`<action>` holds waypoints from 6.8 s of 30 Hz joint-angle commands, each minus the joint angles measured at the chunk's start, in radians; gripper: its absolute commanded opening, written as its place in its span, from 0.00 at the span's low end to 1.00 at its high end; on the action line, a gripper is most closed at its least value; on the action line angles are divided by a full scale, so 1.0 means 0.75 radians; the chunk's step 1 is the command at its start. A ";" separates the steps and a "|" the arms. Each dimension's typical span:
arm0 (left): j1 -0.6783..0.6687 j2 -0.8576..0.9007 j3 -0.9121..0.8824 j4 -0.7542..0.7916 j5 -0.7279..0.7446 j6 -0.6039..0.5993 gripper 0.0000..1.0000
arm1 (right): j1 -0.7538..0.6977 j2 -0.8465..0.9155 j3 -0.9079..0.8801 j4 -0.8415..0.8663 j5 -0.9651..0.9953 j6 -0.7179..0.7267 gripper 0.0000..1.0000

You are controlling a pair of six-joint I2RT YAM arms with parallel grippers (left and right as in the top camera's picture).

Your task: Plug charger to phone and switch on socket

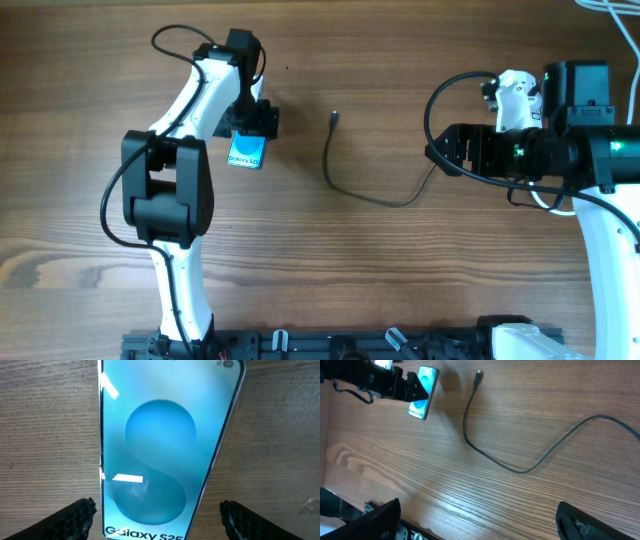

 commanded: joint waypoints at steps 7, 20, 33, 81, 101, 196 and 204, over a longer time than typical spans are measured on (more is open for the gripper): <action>-0.008 0.082 -0.031 0.078 -0.003 -0.037 0.91 | 0.001 0.009 0.025 -0.004 0.003 0.009 1.00; -0.010 0.082 -0.143 0.221 -0.002 -0.037 0.80 | 0.001 0.009 0.025 -0.005 0.003 0.015 1.00; -0.010 0.013 -0.067 0.151 -0.003 -0.038 0.68 | 0.001 0.009 0.025 -0.002 0.003 0.015 1.00; -0.009 -0.287 -0.041 -0.034 1.466 -0.776 0.04 | 0.001 0.009 0.025 -0.005 0.002 0.019 1.00; -0.005 -0.287 -0.041 -0.289 1.758 -1.295 0.04 | 0.001 0.009 0.025 -0.005 0.002 0.054 1.00; -0.041 -0.287 -0.041 -0.289 1.113 -1.435 0.04 | 0.878 0.556 -0.039 0.789 0.484 1.141 0.28; -0.041 -0.287 -0.041 -0.289 1.113 -1.435 0.04 | 0.878 0.556 -0.038 0.794 0.456 1.142 0.04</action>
